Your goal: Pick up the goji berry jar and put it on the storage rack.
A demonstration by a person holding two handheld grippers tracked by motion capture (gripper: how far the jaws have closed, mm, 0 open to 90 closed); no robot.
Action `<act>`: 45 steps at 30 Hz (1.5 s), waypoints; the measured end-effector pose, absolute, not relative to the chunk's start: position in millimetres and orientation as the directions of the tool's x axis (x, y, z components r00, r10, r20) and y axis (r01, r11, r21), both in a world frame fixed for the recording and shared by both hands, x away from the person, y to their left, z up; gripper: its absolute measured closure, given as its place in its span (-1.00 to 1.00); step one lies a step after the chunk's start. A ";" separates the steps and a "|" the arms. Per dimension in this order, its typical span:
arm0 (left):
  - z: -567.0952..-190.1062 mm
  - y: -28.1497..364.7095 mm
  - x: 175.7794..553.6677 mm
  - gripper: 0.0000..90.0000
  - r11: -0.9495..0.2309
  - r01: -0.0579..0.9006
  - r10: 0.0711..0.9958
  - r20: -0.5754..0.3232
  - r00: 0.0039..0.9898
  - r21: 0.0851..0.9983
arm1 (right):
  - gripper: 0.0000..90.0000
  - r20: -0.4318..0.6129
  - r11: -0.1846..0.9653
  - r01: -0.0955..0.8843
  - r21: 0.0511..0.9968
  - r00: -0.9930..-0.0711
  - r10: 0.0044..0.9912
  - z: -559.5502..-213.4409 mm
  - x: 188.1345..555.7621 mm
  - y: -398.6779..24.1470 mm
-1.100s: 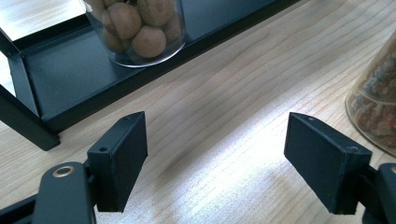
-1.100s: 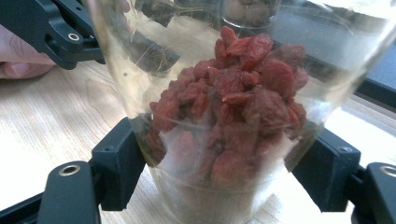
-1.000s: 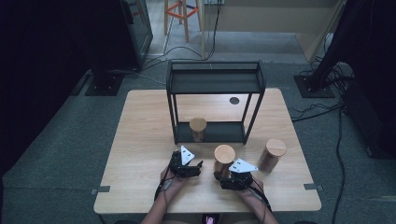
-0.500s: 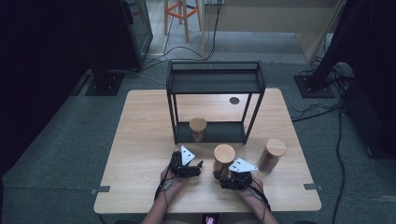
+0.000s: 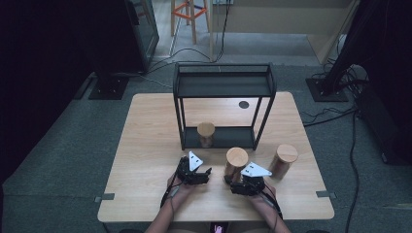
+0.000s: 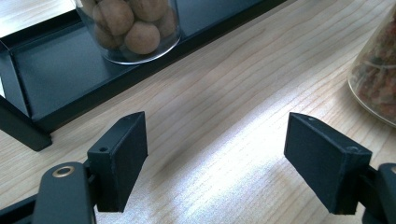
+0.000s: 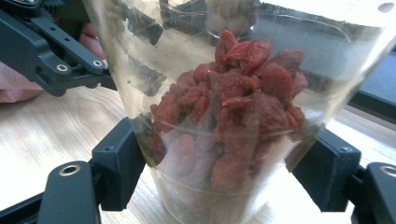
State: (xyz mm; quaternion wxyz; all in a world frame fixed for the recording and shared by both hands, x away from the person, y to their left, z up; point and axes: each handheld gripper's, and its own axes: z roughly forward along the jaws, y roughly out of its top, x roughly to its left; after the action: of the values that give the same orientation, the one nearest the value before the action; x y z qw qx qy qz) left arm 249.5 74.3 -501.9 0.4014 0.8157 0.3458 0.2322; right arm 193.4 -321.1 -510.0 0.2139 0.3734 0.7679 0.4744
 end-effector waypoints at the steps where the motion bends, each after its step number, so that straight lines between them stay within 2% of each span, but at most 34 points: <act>1: -501.9 74.1 249.5 -0.52 -0.439 0.378 0.751 0.101 0.653 0.815 | -0.45 0.017 0.275 0.369 0.888 -0.623 0.782 -509.4 192.4 -319.3; 11: -501.5 77.5 252.8 -0.52 -0.421 0.394 0.754 0.073 0.653 0.817 | -0.45 -0.003 0.297 0.365 0.882 -0.626 0.780 -505.8 193.6 -311.2; 45: -500.9 69.5 249.0 -0.52 -0.464 0.373 0.743 0.125 0.657 0.803 | -0.45 0.021 0.249 0.379 0.891 -0.583 0.813 -497.8 206.9 -304.7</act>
State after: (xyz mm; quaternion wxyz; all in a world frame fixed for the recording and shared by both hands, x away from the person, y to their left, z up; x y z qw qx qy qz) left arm 249.0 69.5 -500.9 0.3908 0.8221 0.3394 0.2371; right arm 206.9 -304.7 -497.8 0.2310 0.3942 0.7556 0.4694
